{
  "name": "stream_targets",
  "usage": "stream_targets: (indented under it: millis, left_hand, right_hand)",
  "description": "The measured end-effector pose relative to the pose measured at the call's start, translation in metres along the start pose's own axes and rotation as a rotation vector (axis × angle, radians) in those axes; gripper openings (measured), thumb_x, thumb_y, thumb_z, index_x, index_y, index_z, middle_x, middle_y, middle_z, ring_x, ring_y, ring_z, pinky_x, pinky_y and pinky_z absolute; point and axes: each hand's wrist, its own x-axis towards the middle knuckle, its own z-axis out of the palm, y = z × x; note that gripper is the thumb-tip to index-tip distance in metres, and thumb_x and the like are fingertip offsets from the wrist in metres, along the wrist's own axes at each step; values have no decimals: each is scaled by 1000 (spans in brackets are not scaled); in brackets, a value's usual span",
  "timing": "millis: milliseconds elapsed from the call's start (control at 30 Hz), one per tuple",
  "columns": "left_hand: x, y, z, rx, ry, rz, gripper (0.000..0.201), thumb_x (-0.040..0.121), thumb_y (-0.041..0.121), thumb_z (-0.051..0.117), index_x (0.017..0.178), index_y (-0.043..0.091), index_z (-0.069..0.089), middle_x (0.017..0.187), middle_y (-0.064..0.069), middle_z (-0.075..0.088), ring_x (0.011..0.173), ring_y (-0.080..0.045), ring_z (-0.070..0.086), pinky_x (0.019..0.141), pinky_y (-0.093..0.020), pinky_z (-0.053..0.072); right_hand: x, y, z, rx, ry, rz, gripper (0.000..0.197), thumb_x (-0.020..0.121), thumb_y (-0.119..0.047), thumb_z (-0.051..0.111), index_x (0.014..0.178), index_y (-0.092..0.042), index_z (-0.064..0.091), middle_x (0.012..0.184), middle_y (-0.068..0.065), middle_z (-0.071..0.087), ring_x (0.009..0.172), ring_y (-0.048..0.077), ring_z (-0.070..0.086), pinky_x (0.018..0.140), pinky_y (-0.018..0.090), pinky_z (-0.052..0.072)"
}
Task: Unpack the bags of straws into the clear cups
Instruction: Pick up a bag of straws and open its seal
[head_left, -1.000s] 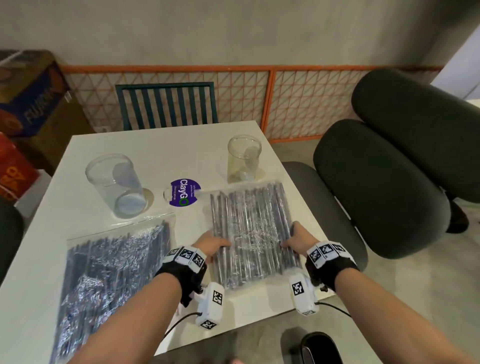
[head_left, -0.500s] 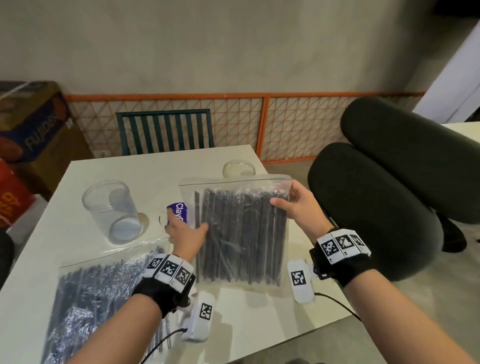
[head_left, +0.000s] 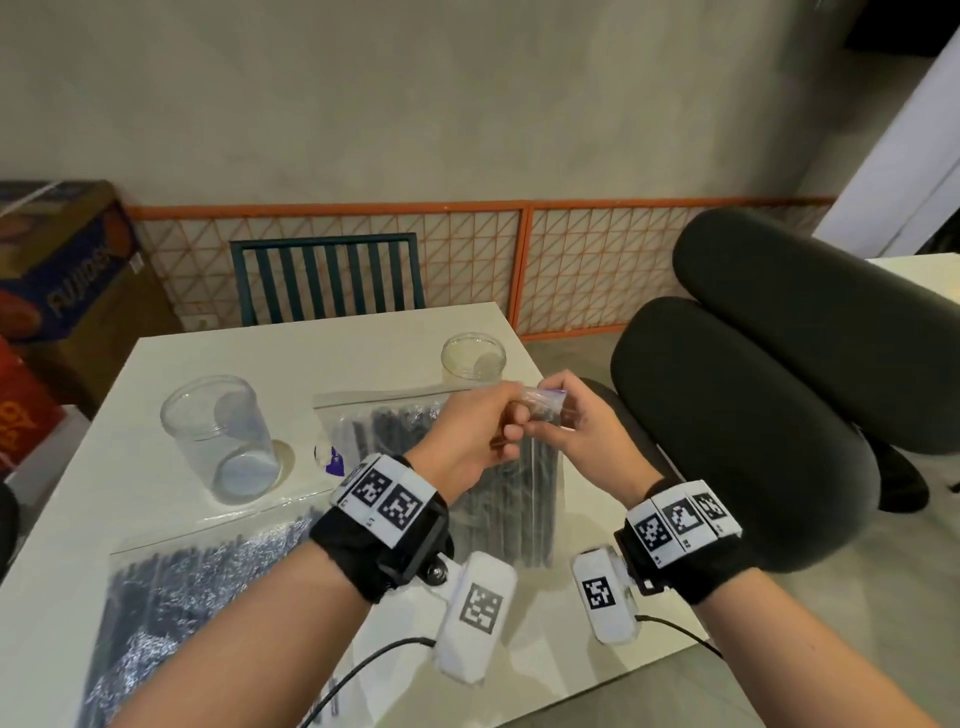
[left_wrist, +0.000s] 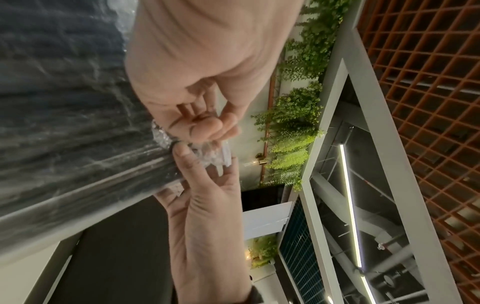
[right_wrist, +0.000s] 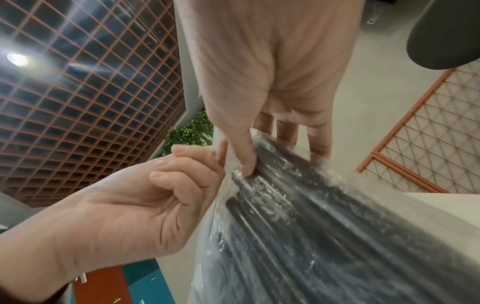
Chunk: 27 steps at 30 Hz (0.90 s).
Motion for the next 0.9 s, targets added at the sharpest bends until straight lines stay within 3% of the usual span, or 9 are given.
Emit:
stream_targets:
  millis: [133,200,267,367,500,600,767,833,900]
  left_hand:
    - [-3,-7,-3,25,-6,81,10,92,16,54,88,10,61,56,3,47,43,-5,40,38,-16,33]
    - [-1,-9,-3,107,46,139,16,92,19,56,78,12,60,57,2,45,47,-7,39,41,-18,35]
    - [0,-12,-1,156,88,188,23,91,23,58,70,13,55,56,2,43,48,-9,37,43,-19,36]
    - [-1,-18,0,169,95,245,27,92,27,56,68,13,57,53,3,44,45,-7,38,45,-20,35]
    - [-1,-26,1,187,93,288,30,95,26,50,70,14,61,51,6,49,43,-4,42,45,-18,37]
    - [-1,-29,-1,203,83,283,30,96,24,48,72,11,61,46,9,46,40,-4,40,44,-18,38]
    - [-6,-41,1,225,3,240,34,96,20,48,64,13,59,45,8,45,40,-5,38,45,-20,35]
    - [-7,-44,-1,220,-5,244,34,95,21,49,64,14,60,45,8,47,41,-4,41,47,-21,36]
    - [-6,-40,-5,237,-29,246,32,95,22,49,68,11,62,50,6,50,43,-5,45,46,-19,38]
  right_hand:
    - [-3,-14,-8,-106,-12,-49,28,85,-20,67,110,-17,55,109,1,62,102,17,60,89,36,52]
    - [-3,-26,-12,-217,7,-119,26,85,-24,66,109,-17,58,108,-4,60,98,11,58,83,23,50]
    - [-1,-36,-13,-387,46,-190,17,85,-24,66,99,-14,64,95,-6,59,84,8,55,72,16,44]
    - [3,-41,-14,-559,104,-230,12,84,-18,67,81,-6,66,77,-5,54,67,5,47,64,19,39]
    - [5,-44,-14,-602,97,-114,14,88,-15,60,83,-4,66,74,-4,55,62,2,44,62,20,37]
    - [5,-44,-9,-578,96,8,18,91,-16,55,86,-1,64,78,4,60,69,15,52,64,28,43]
    - [13,-37,-5,-622,142,169,18,89,-12,50,78,-1,56,87,18,65,83,33,60,73,43,52]
    - [15,-37,-7,-612,106,180,19,90,-12,48,83,3,58,89,18,65,83,32,60,73,42,52]
    - [15,-41,-10,-558,20,170,20,93,-17,48,93,-1,60,87,10,66,79,24,59,68,32,48]
